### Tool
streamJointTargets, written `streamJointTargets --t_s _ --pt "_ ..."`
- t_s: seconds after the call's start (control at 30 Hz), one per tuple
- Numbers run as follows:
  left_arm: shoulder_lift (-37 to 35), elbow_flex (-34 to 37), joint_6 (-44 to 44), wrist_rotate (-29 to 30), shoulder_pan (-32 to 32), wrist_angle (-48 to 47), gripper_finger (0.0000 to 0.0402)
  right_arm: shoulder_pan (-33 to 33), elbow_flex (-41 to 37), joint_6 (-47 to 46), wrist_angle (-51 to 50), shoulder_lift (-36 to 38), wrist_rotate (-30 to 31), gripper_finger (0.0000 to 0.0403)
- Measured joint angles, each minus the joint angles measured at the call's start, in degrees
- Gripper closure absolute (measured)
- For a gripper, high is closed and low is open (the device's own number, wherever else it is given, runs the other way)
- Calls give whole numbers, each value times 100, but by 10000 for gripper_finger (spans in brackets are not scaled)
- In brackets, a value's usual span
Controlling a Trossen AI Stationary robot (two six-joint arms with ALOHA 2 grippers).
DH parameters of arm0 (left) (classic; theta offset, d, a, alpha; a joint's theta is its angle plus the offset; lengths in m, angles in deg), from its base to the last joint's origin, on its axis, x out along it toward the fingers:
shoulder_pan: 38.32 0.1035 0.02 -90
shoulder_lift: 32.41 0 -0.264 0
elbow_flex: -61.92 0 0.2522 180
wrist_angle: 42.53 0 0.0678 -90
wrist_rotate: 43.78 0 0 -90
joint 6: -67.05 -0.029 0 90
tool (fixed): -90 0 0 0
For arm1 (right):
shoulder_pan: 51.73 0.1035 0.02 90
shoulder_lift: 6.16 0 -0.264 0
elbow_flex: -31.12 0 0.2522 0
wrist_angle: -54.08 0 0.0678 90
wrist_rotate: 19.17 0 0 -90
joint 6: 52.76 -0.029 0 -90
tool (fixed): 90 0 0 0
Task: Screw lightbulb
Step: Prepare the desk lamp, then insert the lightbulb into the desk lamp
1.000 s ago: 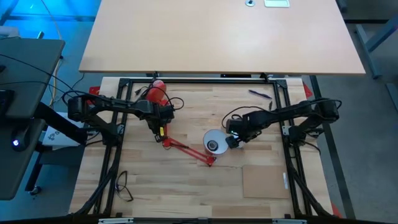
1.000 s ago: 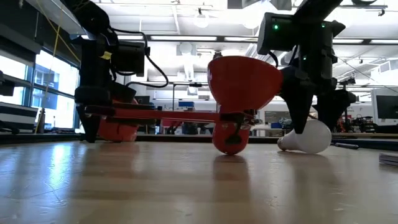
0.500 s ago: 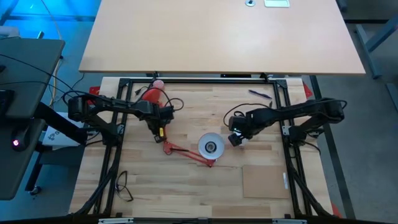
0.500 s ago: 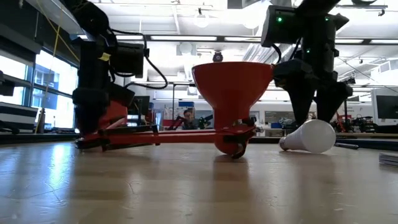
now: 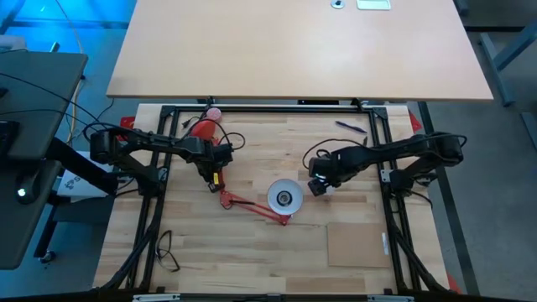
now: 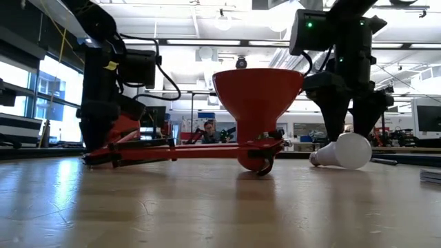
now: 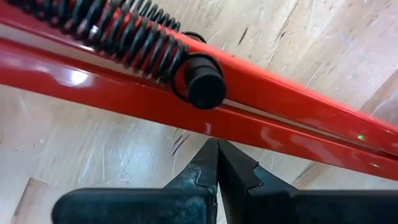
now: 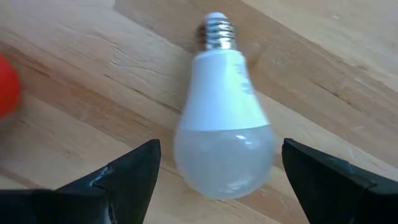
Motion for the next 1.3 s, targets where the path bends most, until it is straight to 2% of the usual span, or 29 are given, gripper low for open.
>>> streamJointTargets --t_s 0.23,0.43,0.5,0.63,0.67,0.8,0.93,1.13,1.3 --pt "4 4 -1 2 0 17 402 -35 -9 232 170 -471 -12 77" --pt "7 6 -1 3 0 19 402 -43 -7 252 281 -532 3 81" --pt "8 6 0 4 0 18 402 -43 -7 290 136 -567 2 96" --pt "9 -34 -8 -23 0 -71 402 -39 13 431 -39 -630 -42 153" --pt "11 -84 -59 -28 0 -128 402 -39 13 434 -39 -615 -44 156" --pt "2 -372 -453 49 -1 -747 402 -39 51 412 -215 -381 46 156" --pt "-162 -735 -839 526 7 -1082 399 -39 159 544 -747 -56 323 156" --pt "-545 -1237 -1035 706 83 -1721 376 -39 290 669 -1247 644 571 156" --pt "-908 -2307 -1191 674 81 -1958 345 -43 735 1085 -1124 1129 697 156"
